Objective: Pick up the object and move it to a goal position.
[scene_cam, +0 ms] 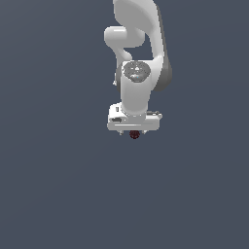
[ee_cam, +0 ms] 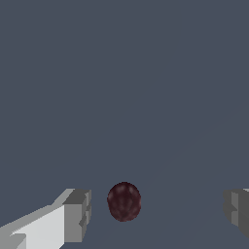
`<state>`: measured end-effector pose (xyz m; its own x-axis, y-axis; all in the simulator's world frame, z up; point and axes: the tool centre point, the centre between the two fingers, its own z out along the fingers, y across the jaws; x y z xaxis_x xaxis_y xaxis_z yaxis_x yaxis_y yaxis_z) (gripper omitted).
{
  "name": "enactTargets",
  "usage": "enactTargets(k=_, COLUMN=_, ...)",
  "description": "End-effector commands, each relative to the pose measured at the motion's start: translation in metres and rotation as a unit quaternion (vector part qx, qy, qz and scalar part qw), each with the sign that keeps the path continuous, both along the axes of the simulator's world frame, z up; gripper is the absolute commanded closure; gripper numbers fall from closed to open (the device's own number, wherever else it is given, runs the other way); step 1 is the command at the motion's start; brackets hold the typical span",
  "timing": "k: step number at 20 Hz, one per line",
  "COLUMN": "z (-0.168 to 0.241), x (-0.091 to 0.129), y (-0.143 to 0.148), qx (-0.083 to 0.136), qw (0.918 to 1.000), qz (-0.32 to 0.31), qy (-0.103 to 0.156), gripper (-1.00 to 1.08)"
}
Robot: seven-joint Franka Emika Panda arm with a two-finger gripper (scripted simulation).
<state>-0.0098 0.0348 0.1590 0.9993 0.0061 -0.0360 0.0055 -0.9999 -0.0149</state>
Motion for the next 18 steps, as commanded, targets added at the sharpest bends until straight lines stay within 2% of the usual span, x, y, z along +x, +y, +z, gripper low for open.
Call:
enactTargets(k=1, z=0.0, x=0.0, y=0.0, qx=0.0, qw=1.0, qz=0.0, qy=0.0, gripper=-0.92)
enactTargets(k=10, z=-0.0013, x=0.0012, y=-0.006, qx=0.011, qw=0.9997, qz=-0.02, qy=0.004, gripper=-0.92)
enactTargets(k=18, z=-0.0025, x=0.0002, y=-0.0054, qx=0.011, qw=0.9995, qz=-0.028, qy=0.004, gripper=-0.92)
